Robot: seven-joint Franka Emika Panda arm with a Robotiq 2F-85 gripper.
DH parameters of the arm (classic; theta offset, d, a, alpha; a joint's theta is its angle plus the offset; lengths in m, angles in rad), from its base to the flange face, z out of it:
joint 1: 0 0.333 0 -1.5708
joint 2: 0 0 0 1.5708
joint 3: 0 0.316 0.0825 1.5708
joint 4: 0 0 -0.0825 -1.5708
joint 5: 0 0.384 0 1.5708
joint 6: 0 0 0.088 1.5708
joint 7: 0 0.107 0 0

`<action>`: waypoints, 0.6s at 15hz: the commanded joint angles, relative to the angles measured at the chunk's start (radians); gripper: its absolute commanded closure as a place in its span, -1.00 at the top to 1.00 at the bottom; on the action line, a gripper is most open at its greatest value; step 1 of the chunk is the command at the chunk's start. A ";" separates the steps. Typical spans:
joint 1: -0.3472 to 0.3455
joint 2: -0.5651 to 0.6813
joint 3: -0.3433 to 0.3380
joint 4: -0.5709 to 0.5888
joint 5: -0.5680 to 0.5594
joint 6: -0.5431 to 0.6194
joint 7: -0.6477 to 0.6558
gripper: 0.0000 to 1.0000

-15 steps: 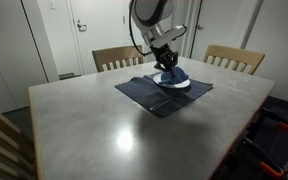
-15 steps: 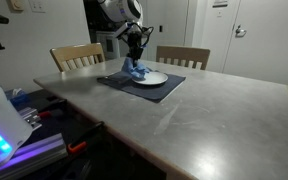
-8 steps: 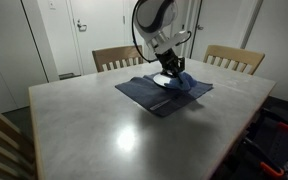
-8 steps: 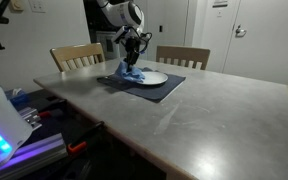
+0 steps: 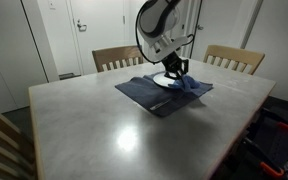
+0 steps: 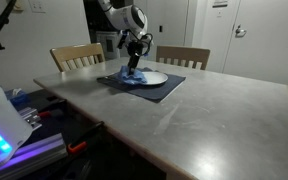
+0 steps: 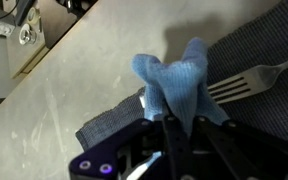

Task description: Take the fork off the plate then use the towel to wipe the plate

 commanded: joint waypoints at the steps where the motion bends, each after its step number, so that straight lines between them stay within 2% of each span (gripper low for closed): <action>1: -0.013 0.004 -0.007 -0.006 0.000 0.030 0.071 -0.95; 4: -0.006 0.010 -0.022 -0.013 -0.025 0.071 0.154 -0.95; 9: -0.002 0.013 -0.032 -0.052 -0.092 0.258 0.275 -0.95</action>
